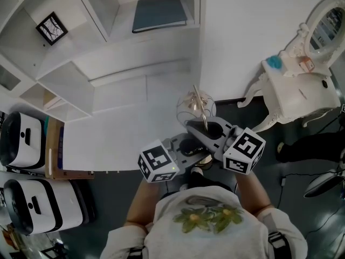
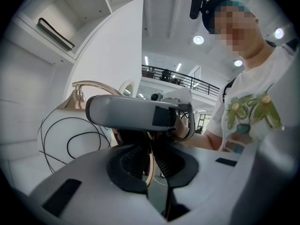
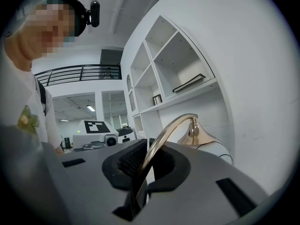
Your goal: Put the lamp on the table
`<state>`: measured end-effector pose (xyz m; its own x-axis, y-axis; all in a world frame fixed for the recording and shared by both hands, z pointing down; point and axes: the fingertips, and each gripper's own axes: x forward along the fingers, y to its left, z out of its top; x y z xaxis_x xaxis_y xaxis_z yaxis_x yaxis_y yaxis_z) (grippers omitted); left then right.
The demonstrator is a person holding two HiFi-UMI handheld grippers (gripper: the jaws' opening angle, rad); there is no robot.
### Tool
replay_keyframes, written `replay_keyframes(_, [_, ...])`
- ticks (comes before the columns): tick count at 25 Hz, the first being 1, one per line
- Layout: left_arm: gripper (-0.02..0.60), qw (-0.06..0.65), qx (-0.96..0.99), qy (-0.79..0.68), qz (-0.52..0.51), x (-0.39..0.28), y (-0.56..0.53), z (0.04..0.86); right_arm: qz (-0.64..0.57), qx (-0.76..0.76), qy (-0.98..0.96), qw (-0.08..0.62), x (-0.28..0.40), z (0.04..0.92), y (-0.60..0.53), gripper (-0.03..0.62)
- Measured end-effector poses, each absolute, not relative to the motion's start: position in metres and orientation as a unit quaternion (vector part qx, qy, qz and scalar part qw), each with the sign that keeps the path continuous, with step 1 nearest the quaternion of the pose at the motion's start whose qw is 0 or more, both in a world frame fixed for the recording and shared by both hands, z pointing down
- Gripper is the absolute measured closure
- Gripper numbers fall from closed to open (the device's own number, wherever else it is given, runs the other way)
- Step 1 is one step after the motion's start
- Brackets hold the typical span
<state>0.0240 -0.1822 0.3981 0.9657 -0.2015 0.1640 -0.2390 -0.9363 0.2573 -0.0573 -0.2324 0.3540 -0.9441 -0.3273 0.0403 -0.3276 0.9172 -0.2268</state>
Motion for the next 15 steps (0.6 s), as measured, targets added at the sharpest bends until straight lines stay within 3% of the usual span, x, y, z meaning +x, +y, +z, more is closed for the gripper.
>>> replay_keyframes(15, [0.522, 0.14, 0.98, -0.12, 0.075, 0.022, -0.194, 0.411, 0.114, 0.174, -0.978, 0.013, -0.059, 0.367, -0.244, 0.556])
